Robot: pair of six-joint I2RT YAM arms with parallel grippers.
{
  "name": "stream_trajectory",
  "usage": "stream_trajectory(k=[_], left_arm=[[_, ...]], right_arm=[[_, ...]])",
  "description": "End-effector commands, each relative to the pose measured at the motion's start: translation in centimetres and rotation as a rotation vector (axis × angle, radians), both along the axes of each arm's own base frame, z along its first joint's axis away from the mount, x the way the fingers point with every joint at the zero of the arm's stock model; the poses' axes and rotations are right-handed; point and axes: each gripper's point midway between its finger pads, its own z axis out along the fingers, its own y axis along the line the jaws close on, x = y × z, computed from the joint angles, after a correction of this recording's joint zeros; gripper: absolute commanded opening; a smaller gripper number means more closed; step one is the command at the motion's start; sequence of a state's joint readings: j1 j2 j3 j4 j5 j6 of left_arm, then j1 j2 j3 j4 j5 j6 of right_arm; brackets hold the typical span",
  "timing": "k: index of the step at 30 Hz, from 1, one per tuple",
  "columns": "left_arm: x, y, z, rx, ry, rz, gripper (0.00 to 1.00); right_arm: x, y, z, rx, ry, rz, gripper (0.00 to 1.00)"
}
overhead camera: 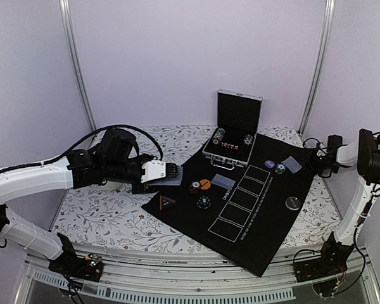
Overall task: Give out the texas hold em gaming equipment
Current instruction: Distribute the poker card in the small blind area, then pick up the poker card from the face-down deck piles.
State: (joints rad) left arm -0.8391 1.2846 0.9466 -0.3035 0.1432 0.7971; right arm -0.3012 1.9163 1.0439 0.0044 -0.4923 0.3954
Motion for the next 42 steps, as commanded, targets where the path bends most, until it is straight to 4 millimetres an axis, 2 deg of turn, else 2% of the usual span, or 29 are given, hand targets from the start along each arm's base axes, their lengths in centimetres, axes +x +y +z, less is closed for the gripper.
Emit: stream_trajectory(k=[1,5,6,8,9,10,13,16,19,22,25,31,32,33,35,42], left_arm=[[-0.7,-0.3,0.3,-0.016,-0.009,-0.025,0.53],[-0.7,-0.3,0.3,-0.018,-0.009,-0.027,0.53],[-0.7,-0.3,0.4,-0.018,-0.009,-0.027,0.53],[-0.7,-0.4,0.4,-0.018,-0.010,-0.027,0.53],[-0.7,-0.3,0.4,-0.017,-0.011,-0.027,0.54],[-0.7,-0.3,0.4,-0.016,-0.012,-0.025,0.53],[-0.7,-0.3,0.4,-0.016,-0.014,-0.024,0.53],[-0.6,-0.3,0.5,-0.017,-0.018,-0.022,0.54],[-0.7,-0.3,0.6,-0.019,-0.019,-0.023,0.53],[-0.6,-0.4,0.7,-0.022,-0.020,-0.022,0.54],[-0.5,-0.3,0.7,-0.022,-0.021,-0.018,0.54],[-0.4,-0.3,0.8,-0.023,-0.028,-0.013,0.53],[-0.4,-0.4,0.8,-0.022,-0.029,-0.012,0.53],[-0.4,-0.4,0.8,-0.022,-0.030,-0.012,0.53],[-0.4,-0.4,0.9,-0.024,-0.031,-0.012,0.53],[-0.3,-0.3,0.9,-0.024,-0.038,-0.007,0.54]], right_arm=[[0.7,-1.2,2.8,-0.087,-0.034,-0.024,0.39],[0.4,-1.1,6.3,-0.162,-0.073,-0.029,0.62],[0.3,-0.6,7.2,-0.193,-0.081,-0.021,0.71],[0.2,1.1,9.5,-0.244,-0.115,0.009,0.95],[0.1,2.4,10.8,-0.264,-0.135,0.035,1.00],[-0.1,3.8,12.1,-0.283,-0.161,0.066,0.99],[-1.0,10.6,16.2,-0.288,-0.265,0.223,0.99],[-3.5,19.4,20.1,-0.200,-0.381,0.465,0.99],[-7.5,28.1,23.5,-0.083,-0.481,0.698,0.99],[-12.2,35.5,25.4,0.047,-0.552,0.904,0.99],[-15.8,40.6,25.3,0.147,-0.547,1.030,0.99],[-20.5,46.7,24.3,0.344,-0.471,1.163,0.99],[-21.1,47.4,23.8,0.343,-0.455,1.180,0.99],[-21.2,48.1,24.2,0.344,-0.466,1.191,0.99],[-21.4,49.0,23.7,0.346,-0.451,1.204,0.99],[-21.8,50.6,21.7,0.352,-0.390,1.232,0.99]])
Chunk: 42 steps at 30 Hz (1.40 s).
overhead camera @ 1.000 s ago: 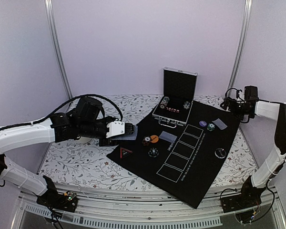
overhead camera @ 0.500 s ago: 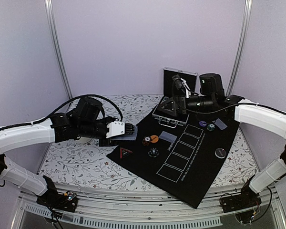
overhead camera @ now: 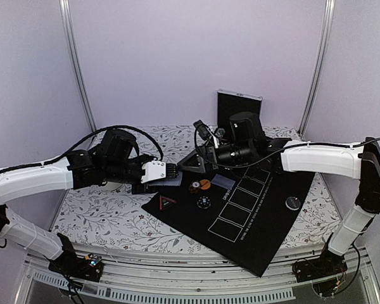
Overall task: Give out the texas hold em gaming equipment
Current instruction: Pick up the poker card from the face-down deck piles.
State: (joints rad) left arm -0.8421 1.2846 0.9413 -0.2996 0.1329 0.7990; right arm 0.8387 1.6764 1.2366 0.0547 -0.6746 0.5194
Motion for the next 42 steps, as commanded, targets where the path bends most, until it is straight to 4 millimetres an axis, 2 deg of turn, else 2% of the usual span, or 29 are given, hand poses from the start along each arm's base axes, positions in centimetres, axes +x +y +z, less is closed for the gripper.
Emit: stream_trajectory(k=[1,5,10,16,32,36,42], left_arm=[[-0.3,-0.4,1.0,-0.030,-0.033,-0.011,0.53],[-0.3,-0.4,1.1,-0.032,-0.034,-0.009,0.53],[-0.2,-0.4,1.0,-0.029,-0.039,-0.005,0.53],[-0.1,-0.3,1.0,-0.029,-0.046,0.000,0.53],[0.0,-0.3,1.0,-0.026,-0.048,0.002,0.52],[-0.1,-0.3,1.0,-0.026,-0.048,0.001,0.52],[-0.1,-0.3,0.9,-0.026,-0.046,-0.001,0.52]], right_arm=[[-0.2,1.5,0.5,0.026,0.006,0.032,0.99],[-0.1,2.0,-1.0,-0.005,0.033,0.028,0.99],[-0.2,2.3,-1.7,-0.020,0.056,0.039,0.94],[-0.2,2.0,-2.3,-0.059,0.059,0.032,0.80],[-0.3,1.3,0.1,-0.076,0.011,0.024,0.52],[-0.6,1.2,0.5,-0.070,0.013,0.029,0.48],[-1.0,1.6,1.9,-0.045,0.010,0.046,0.49]])
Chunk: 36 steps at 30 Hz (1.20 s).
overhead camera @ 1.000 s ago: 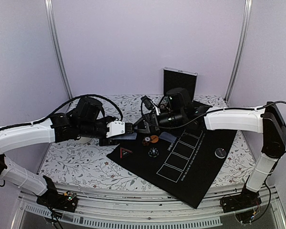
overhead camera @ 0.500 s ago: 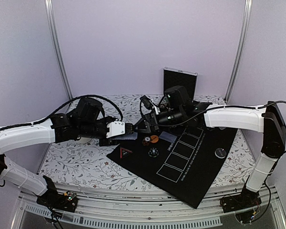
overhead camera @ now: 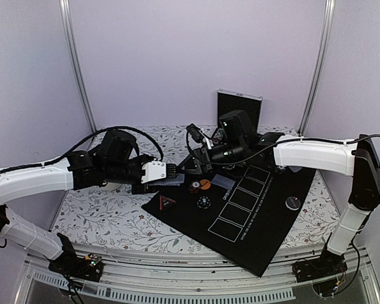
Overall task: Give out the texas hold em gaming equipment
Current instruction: Pick up the poker card from the face-down deck piles.
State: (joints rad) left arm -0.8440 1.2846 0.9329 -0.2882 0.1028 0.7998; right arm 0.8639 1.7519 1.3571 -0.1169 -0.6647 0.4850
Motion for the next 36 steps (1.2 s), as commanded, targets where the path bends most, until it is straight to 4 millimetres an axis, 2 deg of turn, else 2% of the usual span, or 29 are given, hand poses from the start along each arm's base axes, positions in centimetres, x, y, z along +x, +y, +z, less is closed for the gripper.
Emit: stream_trajectory(k=[1,5,10,17,22,36], left_arm=[[-0.5,-0.5,1.1,-0.035,-0.030,-0.023,0.52],[-0.5,-0.5,1.2,-0.037,-0.031,-0.023,0.52],[-0.5,-0.5,1.2,-0.037,-0.031,-0.024,0.52],[-0.5,-0.5,1.2,-0.037,-0.031,-0.024,0.52],[-0.6,-0.5,1.1,-0.037,-0.030,-0.026,0.52],[-0.7,-0.5,1.1,-0.037,-0.029,-0.028,0.52]], right_arm=[[-0.8,0.3,3.7,0.057,-0.038,0.022,0.50],[-0.5,0.1,3.6,0.036,-0.044,-0.001,0.50],[-0.1,-0.3,3.1,-0.007,-0.046,-0.032,0.45],[-0.3,-0.8,3.8,-0.010,-0.052,-0.047,0.46],[-0.4,-1.2,3.1,-0.036,-0.024,-0.062,0.45],[-1.6,-0.4,3.9,-0.012,0.015,-0.024,0.25]])
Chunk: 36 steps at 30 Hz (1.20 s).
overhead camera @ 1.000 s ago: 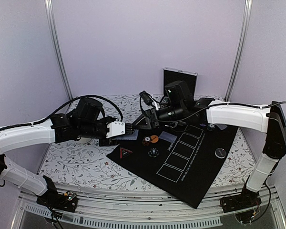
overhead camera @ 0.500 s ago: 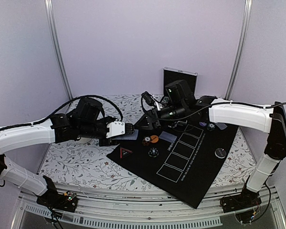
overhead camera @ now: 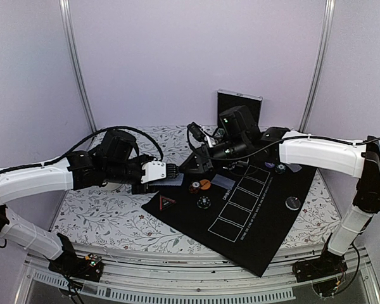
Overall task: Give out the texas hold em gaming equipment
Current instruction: Pick up the poker card from the face-down deck piles.
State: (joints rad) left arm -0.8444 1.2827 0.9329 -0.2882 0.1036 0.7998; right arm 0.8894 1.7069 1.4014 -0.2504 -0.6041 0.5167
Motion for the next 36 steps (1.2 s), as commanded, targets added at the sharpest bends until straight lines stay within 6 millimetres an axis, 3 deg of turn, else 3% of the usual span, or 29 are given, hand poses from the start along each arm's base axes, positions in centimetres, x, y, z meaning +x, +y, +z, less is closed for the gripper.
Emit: stream_trajectory(k=[1,6,24,36], left_arm=[[-0.6,-0.5,1.0,-0.036,-0.028,-0.027,0.52],[-0.6,-0.5,1.0,-0.035,-0.027,-0.027,0.52],[-0.7,-0.6,1.1,-0.038,-0.027,-0.031,0.52],[-0.7,-0.6,1.1,-0.037,-0.027,-0.030,0.52]], right_arm=[[-0.5,0.2,2.5,0.038,-0.018,0.014,0.22],[-0.5,0.0,2.6,0.024,-0.027,0.005,0.04],[-0.4,-1.1,5.1,0.025,-0.106,-0.010,0.02],[-0.4,-1.6,5.3,0.028,-0.111,-0.006,0.02]])
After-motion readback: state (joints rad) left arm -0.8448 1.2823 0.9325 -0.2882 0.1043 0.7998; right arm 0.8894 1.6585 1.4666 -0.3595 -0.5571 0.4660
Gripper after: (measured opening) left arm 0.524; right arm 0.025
